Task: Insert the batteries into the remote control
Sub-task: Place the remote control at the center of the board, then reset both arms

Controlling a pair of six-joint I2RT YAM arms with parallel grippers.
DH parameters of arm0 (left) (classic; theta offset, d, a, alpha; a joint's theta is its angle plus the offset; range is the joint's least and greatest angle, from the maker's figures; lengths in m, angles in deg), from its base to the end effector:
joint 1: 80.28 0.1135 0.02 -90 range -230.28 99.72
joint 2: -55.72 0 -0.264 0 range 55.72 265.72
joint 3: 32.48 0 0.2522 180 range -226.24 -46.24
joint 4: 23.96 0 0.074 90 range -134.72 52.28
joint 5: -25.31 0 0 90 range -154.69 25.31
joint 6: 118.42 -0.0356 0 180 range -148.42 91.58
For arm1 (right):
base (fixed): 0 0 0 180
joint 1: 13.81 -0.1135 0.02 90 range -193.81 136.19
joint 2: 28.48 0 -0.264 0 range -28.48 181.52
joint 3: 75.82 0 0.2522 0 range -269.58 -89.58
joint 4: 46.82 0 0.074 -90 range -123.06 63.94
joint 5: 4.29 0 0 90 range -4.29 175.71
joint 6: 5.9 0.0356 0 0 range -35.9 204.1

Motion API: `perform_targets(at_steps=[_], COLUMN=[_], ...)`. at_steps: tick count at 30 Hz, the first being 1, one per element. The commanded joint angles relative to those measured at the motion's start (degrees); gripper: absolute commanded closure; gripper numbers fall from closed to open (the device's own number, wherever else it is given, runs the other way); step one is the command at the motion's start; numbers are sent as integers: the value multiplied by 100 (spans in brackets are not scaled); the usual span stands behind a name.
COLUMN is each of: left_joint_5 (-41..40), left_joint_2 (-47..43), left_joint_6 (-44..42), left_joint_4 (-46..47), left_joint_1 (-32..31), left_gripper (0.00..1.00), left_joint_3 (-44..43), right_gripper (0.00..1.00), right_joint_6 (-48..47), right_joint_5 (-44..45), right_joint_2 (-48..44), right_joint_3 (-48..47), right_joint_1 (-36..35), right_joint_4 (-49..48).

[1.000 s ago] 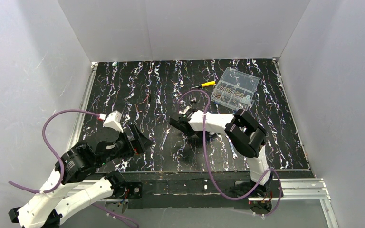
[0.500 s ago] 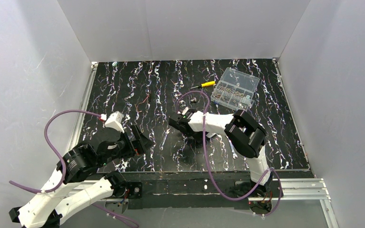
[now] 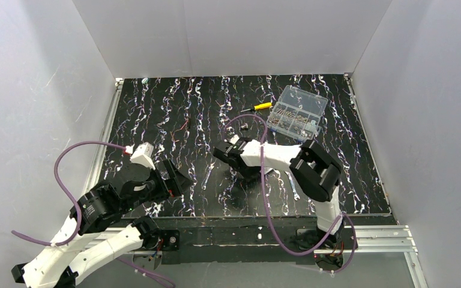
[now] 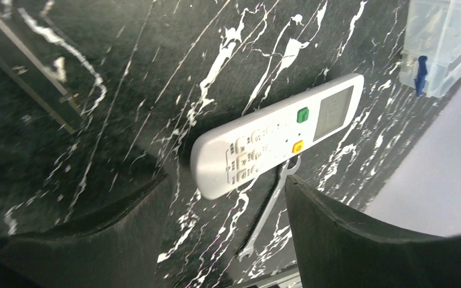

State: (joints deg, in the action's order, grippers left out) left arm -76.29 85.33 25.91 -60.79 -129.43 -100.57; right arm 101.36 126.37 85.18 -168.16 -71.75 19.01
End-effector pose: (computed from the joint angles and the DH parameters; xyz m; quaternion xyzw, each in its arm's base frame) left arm 0.0687 -0.0685 0.4040 -0.1037 0.6893 -0.5167 0.4971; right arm 0.2139 0.2978 0.1627 -0.3177 0.8820 -0.2609 0.2304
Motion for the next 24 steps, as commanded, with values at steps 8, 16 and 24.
perform_targets(at_steps=[8,16,24], left_joint_5=[-340,-443,-687], left_joint_2=[30,108,495], left_joint_6=[-348,-482,-760], left_joint_4=[-435,-596,-1120], left_joint_1=[8,10,10], left_gripper=[2,2,2], left_joint_3=[90,213,128], right_gripper=[22,24,24], right_joint_6=[19,516,1141], right_joint_5=[-1747,-3457,-3340], right_joint_2=[-2341,-4723,-6707], right_joint_3=[585,2736,4399], right_joint_1=[250,2058,2884], right_joint_4=[-1319,-3188,-3987])
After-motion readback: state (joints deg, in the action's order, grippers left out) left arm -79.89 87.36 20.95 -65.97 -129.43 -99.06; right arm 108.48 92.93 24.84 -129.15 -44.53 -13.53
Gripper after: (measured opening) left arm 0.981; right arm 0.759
